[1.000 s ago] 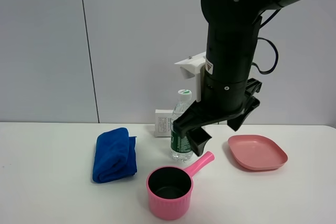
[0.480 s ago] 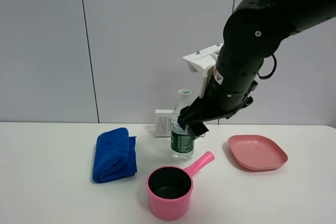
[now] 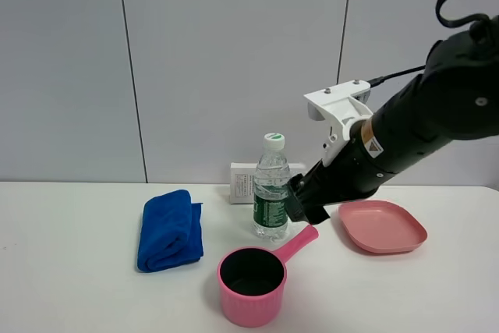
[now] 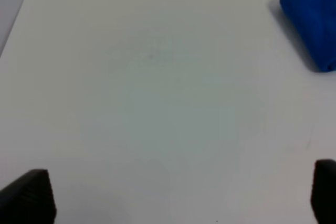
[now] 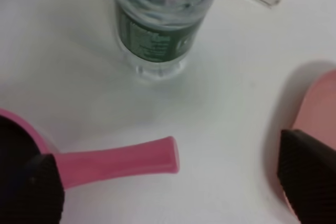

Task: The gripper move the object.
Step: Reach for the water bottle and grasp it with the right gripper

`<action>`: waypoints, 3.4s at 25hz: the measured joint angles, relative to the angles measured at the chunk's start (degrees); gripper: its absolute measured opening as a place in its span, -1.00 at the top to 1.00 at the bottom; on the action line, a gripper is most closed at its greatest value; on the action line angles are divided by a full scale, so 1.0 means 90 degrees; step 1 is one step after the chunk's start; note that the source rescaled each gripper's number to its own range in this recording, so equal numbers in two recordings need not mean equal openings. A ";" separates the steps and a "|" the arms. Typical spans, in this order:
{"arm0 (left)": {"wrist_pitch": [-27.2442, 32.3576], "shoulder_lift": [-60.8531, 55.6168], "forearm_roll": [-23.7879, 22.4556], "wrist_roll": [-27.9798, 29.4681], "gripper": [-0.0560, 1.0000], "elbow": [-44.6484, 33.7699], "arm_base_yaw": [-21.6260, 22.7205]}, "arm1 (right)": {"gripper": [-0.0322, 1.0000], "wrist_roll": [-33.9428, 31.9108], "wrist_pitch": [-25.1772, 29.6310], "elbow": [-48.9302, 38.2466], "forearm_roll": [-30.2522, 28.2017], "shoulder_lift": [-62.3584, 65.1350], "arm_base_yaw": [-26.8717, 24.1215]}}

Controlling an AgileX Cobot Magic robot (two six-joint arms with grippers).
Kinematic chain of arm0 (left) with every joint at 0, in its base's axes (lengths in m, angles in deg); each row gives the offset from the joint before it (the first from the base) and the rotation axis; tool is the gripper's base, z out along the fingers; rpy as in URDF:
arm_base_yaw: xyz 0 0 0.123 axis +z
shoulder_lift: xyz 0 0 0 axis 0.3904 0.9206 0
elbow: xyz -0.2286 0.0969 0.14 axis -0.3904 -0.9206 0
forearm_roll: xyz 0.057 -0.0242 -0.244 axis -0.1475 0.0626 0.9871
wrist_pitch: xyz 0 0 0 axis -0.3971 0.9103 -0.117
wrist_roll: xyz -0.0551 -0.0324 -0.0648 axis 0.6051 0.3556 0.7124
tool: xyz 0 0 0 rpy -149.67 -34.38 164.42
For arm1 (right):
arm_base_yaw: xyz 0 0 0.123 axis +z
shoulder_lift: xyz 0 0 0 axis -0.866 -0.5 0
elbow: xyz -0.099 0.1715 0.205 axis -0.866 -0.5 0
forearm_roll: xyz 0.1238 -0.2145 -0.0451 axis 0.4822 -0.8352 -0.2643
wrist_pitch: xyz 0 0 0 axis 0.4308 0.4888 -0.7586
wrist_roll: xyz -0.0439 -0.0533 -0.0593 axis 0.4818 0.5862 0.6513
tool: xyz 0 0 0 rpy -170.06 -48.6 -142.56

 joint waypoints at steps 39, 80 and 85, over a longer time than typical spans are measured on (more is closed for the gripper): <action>0.0000 0.0000 0.0000 0.0000 -1.00 0.0000 0.0000 | -0.99 0.0843 -0.2534 -0.0091 0.0358 -0.0862 -0.0911; 0.0000 0.0000 0.0000 0.0000 -1.00 0.0000 0.0000 | -1.00 0.2516 -0.5072 0.0229 0.1762 -0.2147 -0.1095; 0.0000 0.0000 0.0000 0.0000 -1.00 0.0000 0.0000 | -1.00 0.2458 -0.5076 0.0534 0.1625 -0.2404 -0.1015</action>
